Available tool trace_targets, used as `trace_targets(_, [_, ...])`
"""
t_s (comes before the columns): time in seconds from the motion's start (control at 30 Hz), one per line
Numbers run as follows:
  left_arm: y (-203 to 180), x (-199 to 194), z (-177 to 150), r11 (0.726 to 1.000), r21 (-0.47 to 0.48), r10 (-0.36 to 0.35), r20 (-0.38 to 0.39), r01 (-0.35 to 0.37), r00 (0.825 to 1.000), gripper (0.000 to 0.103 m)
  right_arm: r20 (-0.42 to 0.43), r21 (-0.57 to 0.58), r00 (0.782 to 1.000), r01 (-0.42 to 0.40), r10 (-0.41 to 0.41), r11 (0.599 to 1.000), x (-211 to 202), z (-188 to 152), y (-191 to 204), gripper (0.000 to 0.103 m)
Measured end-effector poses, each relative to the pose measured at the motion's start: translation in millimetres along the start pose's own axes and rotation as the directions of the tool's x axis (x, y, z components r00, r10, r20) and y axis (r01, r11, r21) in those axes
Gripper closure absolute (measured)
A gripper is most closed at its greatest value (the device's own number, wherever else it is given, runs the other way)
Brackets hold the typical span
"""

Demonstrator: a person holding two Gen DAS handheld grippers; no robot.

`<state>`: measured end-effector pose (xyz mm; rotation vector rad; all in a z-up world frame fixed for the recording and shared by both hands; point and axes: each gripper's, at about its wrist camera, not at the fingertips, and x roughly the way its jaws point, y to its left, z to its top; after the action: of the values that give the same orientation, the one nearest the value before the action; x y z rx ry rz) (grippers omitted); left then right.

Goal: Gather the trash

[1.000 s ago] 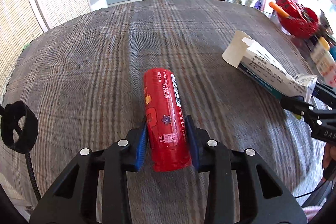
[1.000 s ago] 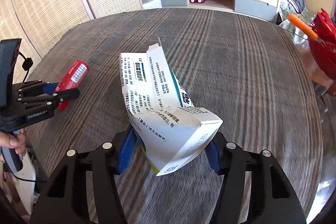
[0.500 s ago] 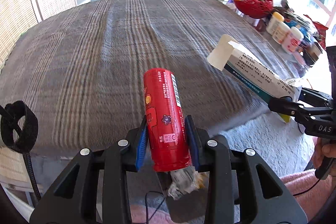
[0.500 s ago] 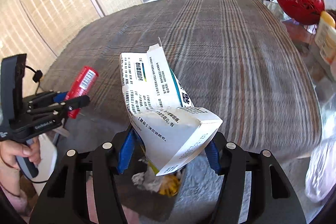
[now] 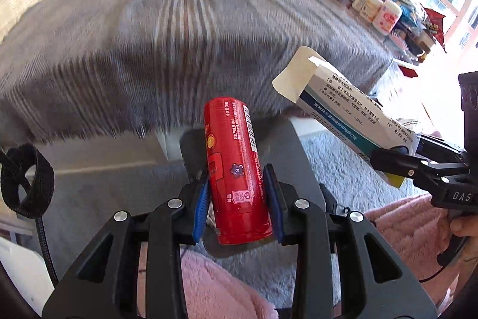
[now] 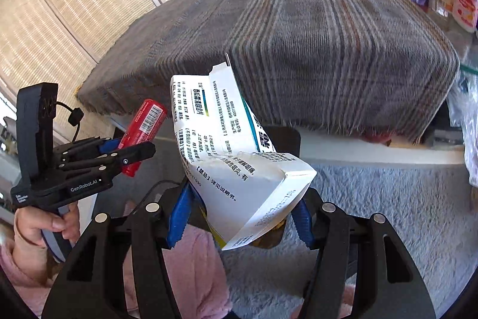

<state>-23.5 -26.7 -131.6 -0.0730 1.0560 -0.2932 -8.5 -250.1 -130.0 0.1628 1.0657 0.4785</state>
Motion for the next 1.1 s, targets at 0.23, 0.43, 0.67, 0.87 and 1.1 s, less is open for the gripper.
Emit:
trace_targets(0.23, [-4,39,-32,1.0,-0.013,-0.015,-0.085,0.014,0.996,0.071,-0.092,0.098,0.995,0.042,-0.033,0.994,48,-26,-5,0.043])
trace_targets(0.43, [-4,69,-44,0.999,-0.045,-0.022,-0.136,0.016,0.99,0.07,-0.113,0.154,0.99,0.098,-0.081,0.983,70,-34,-16,0.043])
trace_targets(0.67, [4,88,-47,0.999,-0.037,-0.012,-0.152,0.006,0.988,0.07,-0.101,0.188,0.992,0.091,-0.073,0.978,81,-29,-24,0.042])
trace_targets(0.87, [6,95,-45,0.999,-0.035,0.002,-0.166,-0.009,0.986,0.069,-0.114,0.212,0.991,0.087,-0.064,0.973,89,-25,-24,0.04])
trace_targets(1.1, [18,88,-46,0.998,-0.058,0.006,-0.165,-0.015,0.986,0.043,-0.094,0.243,0.992,0.11,-0.089,0.964,86,-22,-30,0.025])
